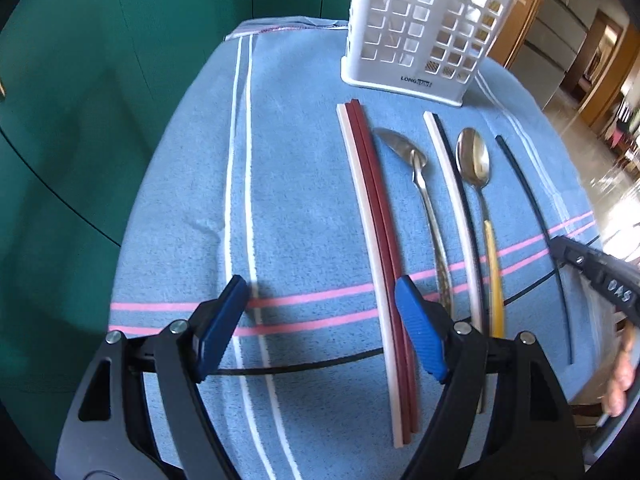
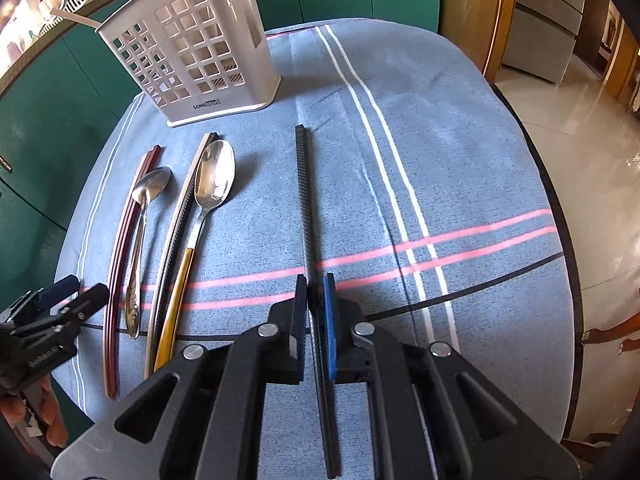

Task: Organize utensils

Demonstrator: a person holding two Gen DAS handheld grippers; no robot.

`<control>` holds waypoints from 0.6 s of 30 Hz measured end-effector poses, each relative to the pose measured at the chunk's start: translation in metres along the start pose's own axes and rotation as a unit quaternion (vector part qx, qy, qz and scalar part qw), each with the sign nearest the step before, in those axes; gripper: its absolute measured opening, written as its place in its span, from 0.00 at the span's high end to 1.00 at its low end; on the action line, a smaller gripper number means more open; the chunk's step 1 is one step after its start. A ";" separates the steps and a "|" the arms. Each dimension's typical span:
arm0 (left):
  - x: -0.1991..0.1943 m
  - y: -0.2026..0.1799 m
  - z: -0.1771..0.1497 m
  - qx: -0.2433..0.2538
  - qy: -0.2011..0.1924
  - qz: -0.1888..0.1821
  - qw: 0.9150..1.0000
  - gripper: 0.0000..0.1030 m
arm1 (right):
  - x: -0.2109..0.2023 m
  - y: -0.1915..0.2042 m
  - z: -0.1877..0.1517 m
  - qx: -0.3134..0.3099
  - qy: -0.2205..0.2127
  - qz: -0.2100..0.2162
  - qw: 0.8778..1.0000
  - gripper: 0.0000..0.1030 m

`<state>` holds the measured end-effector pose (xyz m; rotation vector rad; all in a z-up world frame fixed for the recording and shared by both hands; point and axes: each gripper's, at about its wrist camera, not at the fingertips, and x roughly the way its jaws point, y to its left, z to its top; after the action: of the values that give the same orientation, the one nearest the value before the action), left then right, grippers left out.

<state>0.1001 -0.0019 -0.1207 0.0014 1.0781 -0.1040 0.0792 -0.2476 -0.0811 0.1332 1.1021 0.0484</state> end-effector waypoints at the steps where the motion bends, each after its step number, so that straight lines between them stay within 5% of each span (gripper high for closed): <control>1: 0.000 -0.001 0.000 0.003 -0.003 0.004 1.000 0.25 | 0.000 0.000 0.000 0.000 0.000 0.001 1.000 0.91; 18: -0.001 -0.010 0.005 0.032 -0.021 0.073 0.997 0.17 | 0.001 -0.001 -0.001 0.000 0.001 0.000 1.000 0.85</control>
<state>0.1028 -0.0115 -0.1173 0.1354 1.0292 -0.0070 0.0791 -0.2485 -0.0822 0.1332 1.1036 0.0474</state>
